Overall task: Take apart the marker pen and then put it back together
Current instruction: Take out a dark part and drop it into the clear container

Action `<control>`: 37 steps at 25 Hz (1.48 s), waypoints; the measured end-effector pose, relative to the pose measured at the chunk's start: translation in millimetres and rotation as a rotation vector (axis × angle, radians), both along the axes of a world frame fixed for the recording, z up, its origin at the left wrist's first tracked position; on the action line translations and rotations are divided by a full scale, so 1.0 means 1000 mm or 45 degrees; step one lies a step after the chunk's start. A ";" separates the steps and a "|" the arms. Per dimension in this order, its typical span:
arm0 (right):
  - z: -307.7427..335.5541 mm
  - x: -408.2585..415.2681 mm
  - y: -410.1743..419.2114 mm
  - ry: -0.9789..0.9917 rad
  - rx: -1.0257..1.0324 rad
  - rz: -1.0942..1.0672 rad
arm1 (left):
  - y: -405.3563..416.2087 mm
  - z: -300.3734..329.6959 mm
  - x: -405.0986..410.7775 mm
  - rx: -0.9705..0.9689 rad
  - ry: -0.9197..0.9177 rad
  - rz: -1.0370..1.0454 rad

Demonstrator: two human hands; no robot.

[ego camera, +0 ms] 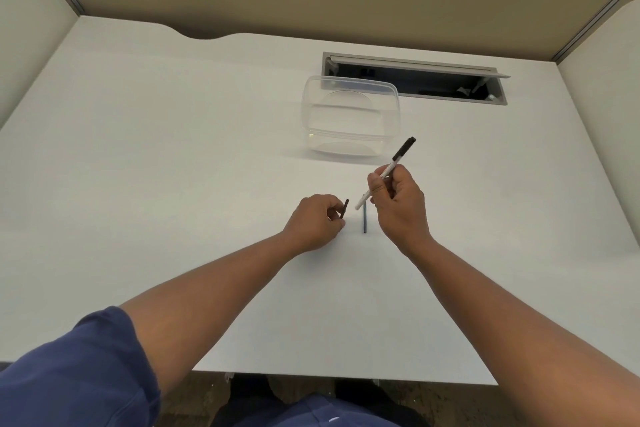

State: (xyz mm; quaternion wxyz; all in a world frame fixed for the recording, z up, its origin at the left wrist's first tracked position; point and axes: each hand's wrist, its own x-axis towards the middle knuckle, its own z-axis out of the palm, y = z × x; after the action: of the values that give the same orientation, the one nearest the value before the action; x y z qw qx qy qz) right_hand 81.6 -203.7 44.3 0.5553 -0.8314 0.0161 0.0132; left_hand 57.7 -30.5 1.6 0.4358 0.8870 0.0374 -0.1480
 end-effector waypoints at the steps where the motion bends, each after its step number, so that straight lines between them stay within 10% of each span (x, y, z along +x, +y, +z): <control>1: -0.003 0.000 0.000 0.034 -0.042 0.029 | -0.001 0.001 0.000 -0.073 0.037 0.058; 13: -0.015 -0.015 0.012 0.338 -0.140 0.365 | 0.006 0.029 0.002 -1.071 0.414 0.484; 37: -0.007 -0.014 0.016 0.602 0.241 0.362 | 0.008 0.039 0.002 -1.116 0.483 0.554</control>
State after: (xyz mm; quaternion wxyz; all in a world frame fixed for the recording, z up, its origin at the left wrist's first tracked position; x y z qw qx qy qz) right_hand 67.2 -187.6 37.6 0.6038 -0.7436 0.0270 0.2859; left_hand 60.1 -22.3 40.6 0.7723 0.5508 0.2336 -0.2138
